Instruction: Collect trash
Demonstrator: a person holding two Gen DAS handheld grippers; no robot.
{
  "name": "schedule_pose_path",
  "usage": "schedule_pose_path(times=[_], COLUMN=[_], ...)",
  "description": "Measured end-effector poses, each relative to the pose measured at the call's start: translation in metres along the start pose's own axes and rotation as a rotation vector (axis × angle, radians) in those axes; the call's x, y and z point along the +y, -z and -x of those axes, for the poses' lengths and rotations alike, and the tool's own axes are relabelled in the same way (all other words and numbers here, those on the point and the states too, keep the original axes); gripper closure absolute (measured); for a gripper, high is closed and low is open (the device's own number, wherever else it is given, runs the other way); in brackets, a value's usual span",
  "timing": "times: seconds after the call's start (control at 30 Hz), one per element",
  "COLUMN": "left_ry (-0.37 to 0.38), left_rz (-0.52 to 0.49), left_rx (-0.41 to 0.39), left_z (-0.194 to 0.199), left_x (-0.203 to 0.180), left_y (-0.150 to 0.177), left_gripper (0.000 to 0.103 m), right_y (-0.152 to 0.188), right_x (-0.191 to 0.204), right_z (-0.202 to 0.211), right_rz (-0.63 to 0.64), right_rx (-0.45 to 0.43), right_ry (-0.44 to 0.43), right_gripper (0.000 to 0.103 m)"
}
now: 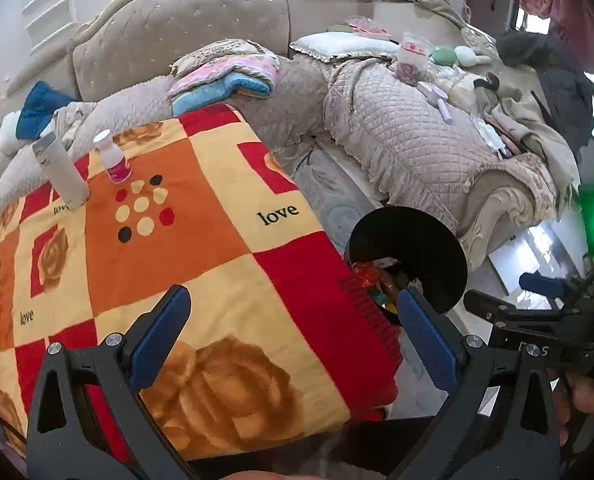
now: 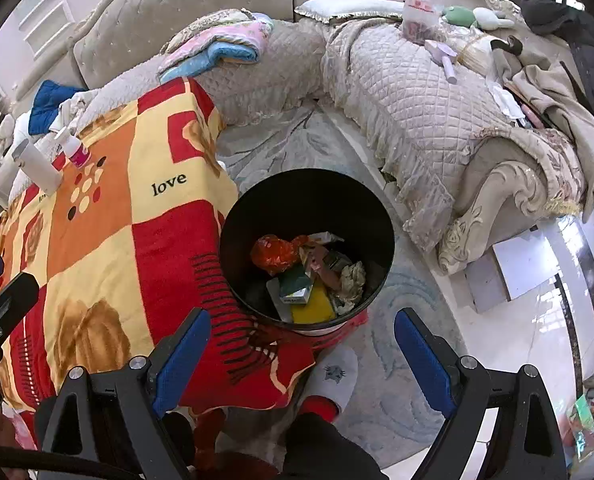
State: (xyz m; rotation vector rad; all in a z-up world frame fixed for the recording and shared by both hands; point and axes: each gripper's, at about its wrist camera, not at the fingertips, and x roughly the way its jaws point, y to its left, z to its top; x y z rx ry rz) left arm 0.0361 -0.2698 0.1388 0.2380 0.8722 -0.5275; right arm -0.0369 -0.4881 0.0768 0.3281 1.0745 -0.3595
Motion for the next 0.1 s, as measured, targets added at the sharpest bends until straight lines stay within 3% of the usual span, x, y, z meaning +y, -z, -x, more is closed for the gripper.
schedule_pose_path(times=[0.1], left_ry=[-0.008], left_rz=[-0.012], left_rx=[-0.024], left_z=[0.0014], left_x=[-0.0001], left_y=[0.0026], left_gripper=[0.000], right_y=[0.0021], right_x=[0.0011], right_z=[-0.0025], right_rz=[0.003], right_rx=[0.004], right_ry=[-0.002], right_gripper=[0.012])
